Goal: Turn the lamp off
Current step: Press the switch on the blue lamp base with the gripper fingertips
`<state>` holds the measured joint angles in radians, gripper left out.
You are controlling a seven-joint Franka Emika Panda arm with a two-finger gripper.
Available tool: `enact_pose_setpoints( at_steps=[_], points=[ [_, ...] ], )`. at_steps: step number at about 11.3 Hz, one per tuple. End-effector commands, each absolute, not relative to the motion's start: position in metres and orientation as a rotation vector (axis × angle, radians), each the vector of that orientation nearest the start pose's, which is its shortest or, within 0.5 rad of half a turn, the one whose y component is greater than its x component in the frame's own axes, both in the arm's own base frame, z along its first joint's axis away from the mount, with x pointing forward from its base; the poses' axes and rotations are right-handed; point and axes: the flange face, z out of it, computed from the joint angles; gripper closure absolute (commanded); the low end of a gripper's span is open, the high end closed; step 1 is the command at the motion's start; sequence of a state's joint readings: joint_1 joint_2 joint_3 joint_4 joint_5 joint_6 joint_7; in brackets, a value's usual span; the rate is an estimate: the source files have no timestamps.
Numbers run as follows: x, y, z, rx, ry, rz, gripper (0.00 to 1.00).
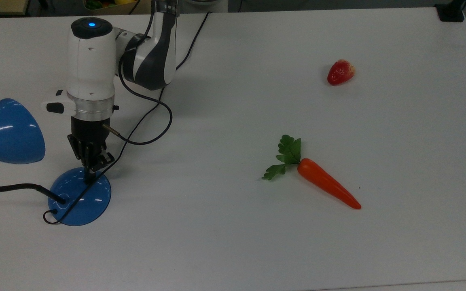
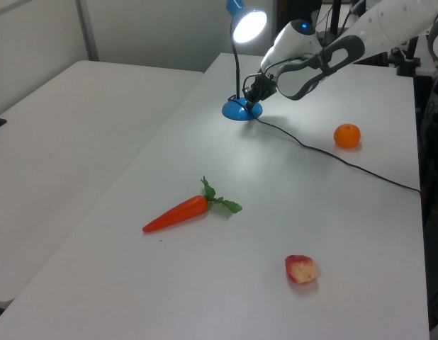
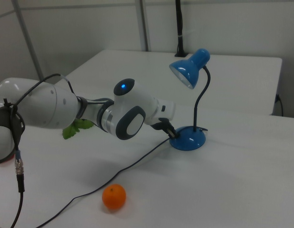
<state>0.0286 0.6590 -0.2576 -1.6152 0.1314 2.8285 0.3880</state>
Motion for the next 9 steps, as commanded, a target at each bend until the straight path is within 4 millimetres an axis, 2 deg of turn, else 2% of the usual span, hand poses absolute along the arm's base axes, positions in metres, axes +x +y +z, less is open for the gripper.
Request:
enact_pose_setpoints(
  at_steps=[1, 4, 6, 9],
  points=[
    [0.725, -0.133, 0.3, -2.894, 0.931, -0.895, 1.0],
    [0.725, -0.132, 0.303, -2.889, 0.935, -0.896, 1.0],
    [0.719, -0.133, 0.331, -2.874, 0.946, -0.888, 1.0],
    [0.706, -0.131, 0.373, -2.922, 0.919, -0.701, 1.0]
  ],
)
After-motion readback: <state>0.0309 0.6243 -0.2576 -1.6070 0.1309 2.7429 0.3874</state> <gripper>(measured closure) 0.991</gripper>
